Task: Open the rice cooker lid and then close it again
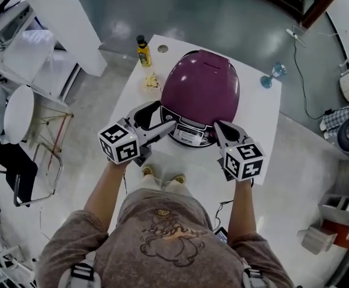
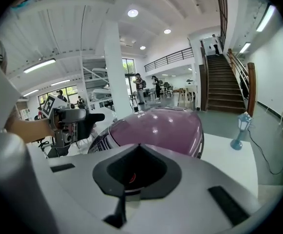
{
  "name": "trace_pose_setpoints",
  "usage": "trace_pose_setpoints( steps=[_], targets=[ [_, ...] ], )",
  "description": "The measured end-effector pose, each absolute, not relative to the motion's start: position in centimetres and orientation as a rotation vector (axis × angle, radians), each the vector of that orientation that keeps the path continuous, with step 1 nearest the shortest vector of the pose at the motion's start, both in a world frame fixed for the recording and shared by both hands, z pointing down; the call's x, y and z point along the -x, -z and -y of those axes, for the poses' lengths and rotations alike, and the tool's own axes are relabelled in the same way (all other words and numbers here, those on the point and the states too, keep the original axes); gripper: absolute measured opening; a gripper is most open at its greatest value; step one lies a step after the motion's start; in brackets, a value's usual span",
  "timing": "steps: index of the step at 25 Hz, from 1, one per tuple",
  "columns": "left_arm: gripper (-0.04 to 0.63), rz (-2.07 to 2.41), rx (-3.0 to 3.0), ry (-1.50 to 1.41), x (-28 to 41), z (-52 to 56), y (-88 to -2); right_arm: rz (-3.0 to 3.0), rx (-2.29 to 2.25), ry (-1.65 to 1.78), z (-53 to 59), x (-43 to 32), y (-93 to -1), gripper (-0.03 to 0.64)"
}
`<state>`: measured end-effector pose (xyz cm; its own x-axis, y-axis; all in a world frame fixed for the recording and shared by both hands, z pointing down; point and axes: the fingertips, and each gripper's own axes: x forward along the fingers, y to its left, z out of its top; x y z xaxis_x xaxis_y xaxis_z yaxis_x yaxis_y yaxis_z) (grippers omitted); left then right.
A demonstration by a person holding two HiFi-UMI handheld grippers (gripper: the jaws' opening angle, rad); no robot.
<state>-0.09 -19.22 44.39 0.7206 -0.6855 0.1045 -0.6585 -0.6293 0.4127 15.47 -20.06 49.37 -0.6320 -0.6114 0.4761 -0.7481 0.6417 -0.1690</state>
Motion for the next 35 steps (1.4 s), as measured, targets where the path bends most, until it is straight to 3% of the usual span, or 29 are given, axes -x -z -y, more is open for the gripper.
trace_pose_setpoints(
  steps=[11,31,35],
  targets=[
    [0.368,1.026,-2.536,0.086,-0.1,15.7,-43.8,2.519,-1.189,-0.310,18.7,-15.8,-47.9,0.006],
    [0.363,1.041,-2.616,0.133,1.8,3.8,-42.5,2.637,-1.456,-0.268,3.7,-16.1,-43.8,0.005],
    [0.276,1.085,-2.602,0.144,2.3,2.2,-43.0,2.639,-1.502,-0.254,1.0,-16.7,-44.2,0.005]
  ],
)
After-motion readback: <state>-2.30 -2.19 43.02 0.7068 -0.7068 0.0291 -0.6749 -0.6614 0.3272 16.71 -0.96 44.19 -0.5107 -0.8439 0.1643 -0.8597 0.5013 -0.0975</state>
